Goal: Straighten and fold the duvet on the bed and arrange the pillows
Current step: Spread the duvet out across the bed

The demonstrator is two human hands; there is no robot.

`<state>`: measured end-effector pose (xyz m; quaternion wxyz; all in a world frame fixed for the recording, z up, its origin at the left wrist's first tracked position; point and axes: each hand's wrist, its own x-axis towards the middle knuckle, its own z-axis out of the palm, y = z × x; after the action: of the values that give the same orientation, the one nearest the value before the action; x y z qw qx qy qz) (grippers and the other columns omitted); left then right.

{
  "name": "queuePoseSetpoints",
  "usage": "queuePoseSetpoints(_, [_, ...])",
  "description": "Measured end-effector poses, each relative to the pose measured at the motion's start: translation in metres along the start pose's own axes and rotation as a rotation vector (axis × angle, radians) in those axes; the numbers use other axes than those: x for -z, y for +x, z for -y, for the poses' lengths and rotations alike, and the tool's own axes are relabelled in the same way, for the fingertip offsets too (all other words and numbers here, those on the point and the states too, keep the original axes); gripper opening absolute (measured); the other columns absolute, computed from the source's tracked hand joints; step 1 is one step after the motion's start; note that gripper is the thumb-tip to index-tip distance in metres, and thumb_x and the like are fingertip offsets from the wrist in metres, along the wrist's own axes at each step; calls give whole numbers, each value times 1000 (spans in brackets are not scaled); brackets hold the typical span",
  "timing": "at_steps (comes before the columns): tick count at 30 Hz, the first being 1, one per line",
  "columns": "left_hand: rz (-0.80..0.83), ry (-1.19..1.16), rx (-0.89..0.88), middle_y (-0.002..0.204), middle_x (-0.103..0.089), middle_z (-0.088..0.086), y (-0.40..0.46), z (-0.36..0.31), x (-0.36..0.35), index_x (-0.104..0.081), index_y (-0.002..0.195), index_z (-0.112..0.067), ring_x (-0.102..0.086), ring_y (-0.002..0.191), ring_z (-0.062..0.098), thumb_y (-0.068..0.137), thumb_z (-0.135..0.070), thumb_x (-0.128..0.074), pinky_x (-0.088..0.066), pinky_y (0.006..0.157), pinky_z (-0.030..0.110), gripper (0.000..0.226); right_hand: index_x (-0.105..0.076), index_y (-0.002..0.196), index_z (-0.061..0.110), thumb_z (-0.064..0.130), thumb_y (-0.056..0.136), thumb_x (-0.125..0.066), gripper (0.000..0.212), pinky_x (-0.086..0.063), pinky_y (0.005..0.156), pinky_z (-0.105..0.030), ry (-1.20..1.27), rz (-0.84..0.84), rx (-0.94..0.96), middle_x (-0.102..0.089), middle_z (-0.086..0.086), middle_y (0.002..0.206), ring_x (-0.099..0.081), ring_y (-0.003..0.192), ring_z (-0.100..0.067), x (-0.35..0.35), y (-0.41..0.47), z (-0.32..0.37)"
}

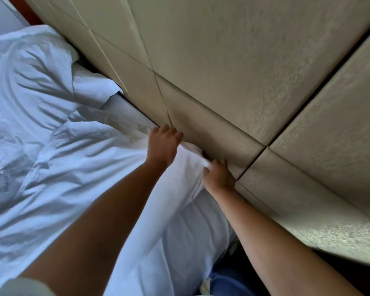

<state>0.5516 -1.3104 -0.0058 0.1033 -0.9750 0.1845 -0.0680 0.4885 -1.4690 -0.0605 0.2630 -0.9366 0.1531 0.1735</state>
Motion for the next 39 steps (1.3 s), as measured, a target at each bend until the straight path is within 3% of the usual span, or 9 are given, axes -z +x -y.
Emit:
queuePoseSetpoints(4, [66,-250,164,114,-59,10,-9,0,-6,-63,115,-11,-59,98,31,87,-4,-54,-47,68,37,29,-51,124,7,18,99,-37,30,-43,82,-37,314,-98,-172,-46,-14,132,-55,110,-36,-10,-5,14])
queuePoseSetpoints(7, [231,-367,227,134,-46,4,-27,5,-21,-49,133,-17,-55,109,29,95,-8,-44,-47,77,38,39,-53,125,5,6,96,-36,34,-43,89,-37,277,-128,-270,-50,-16,133,-53,116,-36,-3,7,0])
queuePoseSetpoints(14, [874,-557,401,141,-44,12,-68,23,-56,-19,150,-30,-48,123,29,90,1,-41,-46,94,34,70,-34,145,11,23,98,-39,49,-35,105,-34,39,321,81,-28,-12,151,-37,134,-28,-34,10,31])
queuePoseSetpoints(17, [845,-563,451,146,-41,10,-67,32,-59,-16,151,-29,-45,128,29,90,4,-38,-45,98,35,73,-18,151,15,24,99,-39,58,-35,107,-36,-34,367,222,-15,-10,157,-29,138,-27,-52,15,42])
queuePoseSetpoints(20, [714,-519,489,148,-37,6,-58,40,-63,-12,152,-28,-44,129,27,91,3,-35,-45,97,37,72,-12,152,17,24,100,-38,58,-36,106,-36,-155,176,388,-7,-7,159,-24,140,-28,-58,22,57])
queuePoseSetpoints(25, [607,-470,509,153,-24,-3,-44,66,-79,-14,151,-29,-46,126,27,93,1,-33,-44,88,37,68,-50,132,8,32,103,-24,45,-44,95,-37,-398,553,257,-56,-12,130,-53,117,-29,-62,50,83])
queuePoseSetpoints(30, [665,-466,493,154,-24,-1,-33,94,-108,-23,150,-26,-38,135,25,90,6,-36,-42,101,38,69,-53,120,11,18,100,-34,29,-44,83,-34,-216,352,305,-59,-10,123,-57,111,-29,-79,66,102])
queuePoseSetpoints(36, [781,-413,378,160,-5,-3,-16,118,-139,-5,151,-35,-48,128,28,88,-2,-56,-45,96,38,87,-20,150,15,17,100,-38,53,-40,98,-33,-230,407,296,-23,-8,153,-42,130,-27,-97,109,114])
queuePoseSetpoints(39, [943,-333,220,161,1,-3,-8,125,-156,2,150,-40,-45,130,29,87,-18,-65,-44,97,39,94,-40,140,12,31,99,-43,45,-45,88,-32,-264,530,199,-50,-12,136,-53,119,-29,-108,118,106])
